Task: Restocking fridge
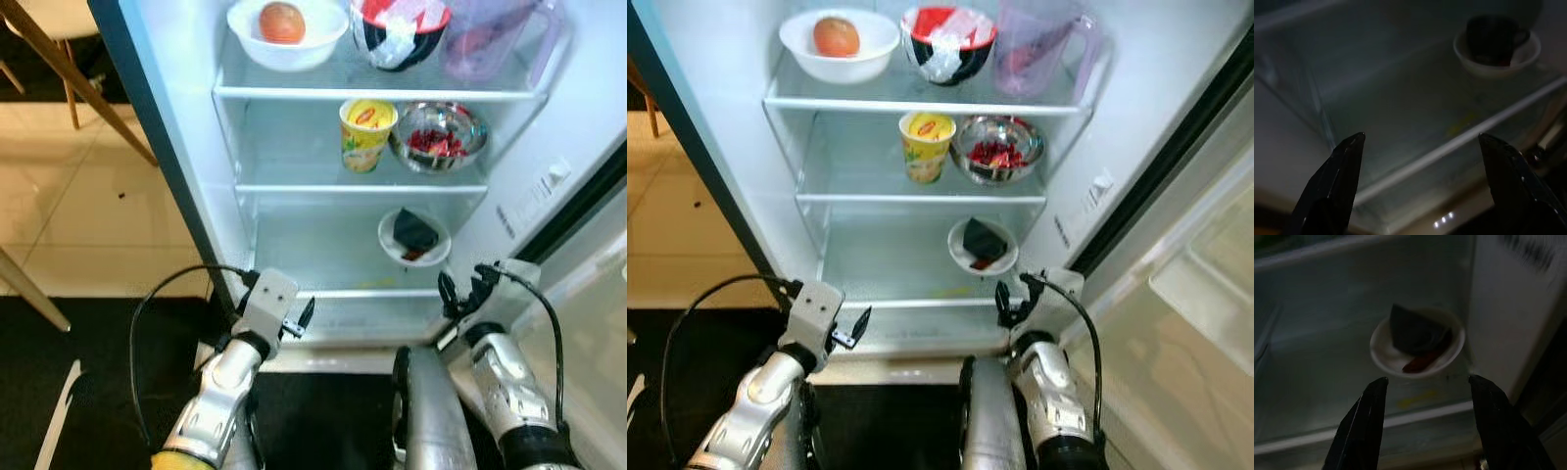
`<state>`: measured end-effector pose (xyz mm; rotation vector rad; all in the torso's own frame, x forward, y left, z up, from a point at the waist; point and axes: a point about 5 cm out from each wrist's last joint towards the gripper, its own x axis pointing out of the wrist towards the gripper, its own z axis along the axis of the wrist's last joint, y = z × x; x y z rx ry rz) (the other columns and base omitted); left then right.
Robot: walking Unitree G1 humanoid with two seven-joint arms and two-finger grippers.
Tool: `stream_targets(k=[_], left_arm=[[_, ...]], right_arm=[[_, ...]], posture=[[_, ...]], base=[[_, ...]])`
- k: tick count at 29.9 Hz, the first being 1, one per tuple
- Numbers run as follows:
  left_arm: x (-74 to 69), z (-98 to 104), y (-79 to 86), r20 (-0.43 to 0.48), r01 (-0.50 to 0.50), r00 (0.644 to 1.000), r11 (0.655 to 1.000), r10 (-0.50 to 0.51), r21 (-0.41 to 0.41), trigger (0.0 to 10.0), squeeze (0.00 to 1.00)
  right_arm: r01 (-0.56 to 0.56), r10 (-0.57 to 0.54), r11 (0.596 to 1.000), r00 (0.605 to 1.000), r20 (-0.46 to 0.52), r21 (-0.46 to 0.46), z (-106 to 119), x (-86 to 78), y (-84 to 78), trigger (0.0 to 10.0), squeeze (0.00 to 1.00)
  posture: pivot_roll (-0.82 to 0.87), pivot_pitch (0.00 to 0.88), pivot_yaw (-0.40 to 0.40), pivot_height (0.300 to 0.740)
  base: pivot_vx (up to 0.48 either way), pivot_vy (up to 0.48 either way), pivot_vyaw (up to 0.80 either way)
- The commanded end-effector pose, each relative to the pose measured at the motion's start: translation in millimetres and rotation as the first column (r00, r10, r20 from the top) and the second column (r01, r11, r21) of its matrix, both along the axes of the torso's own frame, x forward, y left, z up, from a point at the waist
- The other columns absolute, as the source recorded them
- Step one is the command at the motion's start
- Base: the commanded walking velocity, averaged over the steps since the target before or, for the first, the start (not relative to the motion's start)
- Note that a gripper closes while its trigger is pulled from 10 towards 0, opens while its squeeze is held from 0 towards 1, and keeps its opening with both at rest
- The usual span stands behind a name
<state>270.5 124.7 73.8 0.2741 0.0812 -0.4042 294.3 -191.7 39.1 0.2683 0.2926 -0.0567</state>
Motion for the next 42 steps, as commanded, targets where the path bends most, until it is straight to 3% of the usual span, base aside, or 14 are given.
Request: stream_targets(k=[1,27,32,37,42], left_arm=[[-1.5,-5.5,-5.2,-0.011,0.007,1.000,1.000,-0.007,0.001,10.0,0.00],[2.5,-7.0,-5.9,0.001,0.045,0.999,0.999,-0.045,0.005,10.0,0.00],[-2.6,-13.6,-7.0,-0.025,0.063,0.998,0.998,-0.063,0.005,10.0,0.00],[-21.3,-42.0,-11.4,-0.141,0.091,0.986,0.996,-0.090,0.000,10.0,0.00],[-31.8,-55.5,-16.5,-0.202,0.123,0.972,0.992,-0.121,-0.003,10.0,0.00]], right_arm=[[0.019,-0.020,1.000,1.000,-0.014,-0.020,-3.5,-2.2,-6.0,10.0,0.00],[0.072,-0.073,0.997,0.996,-0.043,-0.026,-13.7,-8.4,-13.1,10.0,0.00],[0.076,-0.077,0.997,0.996,-0.046,-0.030,-14.7,-9.1,-13.9,10.0,0.00],[0.080,-0.082,0.996,0.995,-0.059,-0.036,-18.8,-11.6,-14.7,10.0,0.00],[0.080,-0.083,0.996,0.994,-0.071,-0.044,-21.8,-13.8,-15.7,10.0,0.00]], posture=[[-0.03,0.061,-0.068,0.597],[-0.04,0.059,-0.038,0.701],[-0.04,0.060,-0.037,0.720],[-0.04,0.061,-0.035,0.740],[-0.04,0.061,-0.038,0.740]], base=[[0.000,0.000,0.00],[0.000,0.000,0.00],[0.000,0.000,0.00],[0.000,0.000,0.00],[0.000,0.000,0.00]])
